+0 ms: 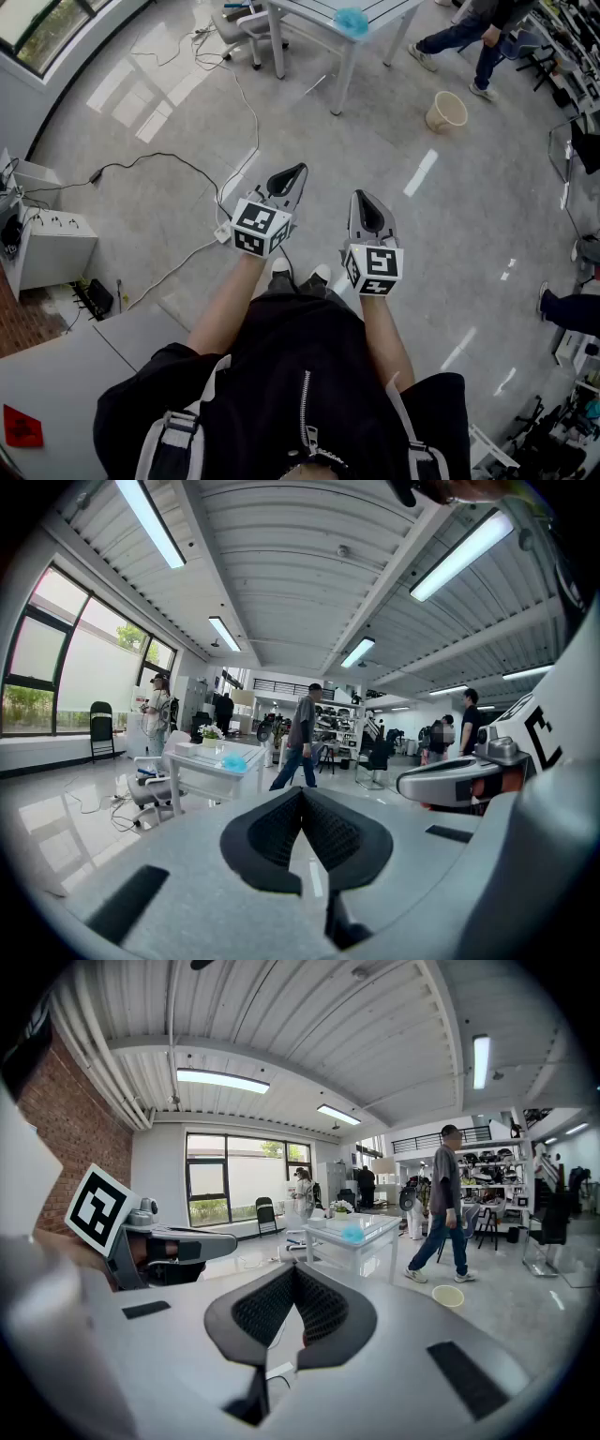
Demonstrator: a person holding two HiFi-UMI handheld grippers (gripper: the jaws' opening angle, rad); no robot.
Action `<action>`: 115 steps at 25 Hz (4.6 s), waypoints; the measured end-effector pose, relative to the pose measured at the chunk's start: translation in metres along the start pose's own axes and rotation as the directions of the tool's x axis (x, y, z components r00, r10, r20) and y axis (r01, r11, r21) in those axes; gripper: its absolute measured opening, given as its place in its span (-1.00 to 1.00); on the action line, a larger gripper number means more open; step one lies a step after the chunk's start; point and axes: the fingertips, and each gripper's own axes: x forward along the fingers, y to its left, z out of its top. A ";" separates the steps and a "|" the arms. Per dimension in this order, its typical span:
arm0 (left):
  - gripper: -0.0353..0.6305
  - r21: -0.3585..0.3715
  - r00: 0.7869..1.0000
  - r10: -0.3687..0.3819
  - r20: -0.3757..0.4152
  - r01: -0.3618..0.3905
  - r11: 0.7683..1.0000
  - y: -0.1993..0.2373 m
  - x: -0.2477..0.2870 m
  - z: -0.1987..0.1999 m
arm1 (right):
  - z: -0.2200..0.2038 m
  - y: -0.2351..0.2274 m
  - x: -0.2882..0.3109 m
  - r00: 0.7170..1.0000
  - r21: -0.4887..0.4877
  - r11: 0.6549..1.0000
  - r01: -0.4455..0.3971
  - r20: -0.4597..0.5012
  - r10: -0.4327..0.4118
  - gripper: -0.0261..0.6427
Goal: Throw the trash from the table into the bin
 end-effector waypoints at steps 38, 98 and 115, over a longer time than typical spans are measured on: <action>-0.88 0.005 1.000 0.004 -0.017 -0.004 1.000 0.038 0.189 0.033 | 0.031 -0.125 0.129 0.997 -0.001 0.997 -0.073 -0.037 0.073 -0.89; -0.88 -0.012 0.988 0.098 -0.123 -0.100 0.995 0.263 0.559 0.113 | 0.141 -0.321 0.531 0.964 -0.010 0.967 -0.253 -0.087 0.252 -0.89; -0.88 0.047 0.976 0.013 -0.216 -0.003 0.999 0.363 0.663 0.093 | 0.170 -0.362 0.643 0.976 -0.033 0.986 -0.164 -0.152 0.158 -0.89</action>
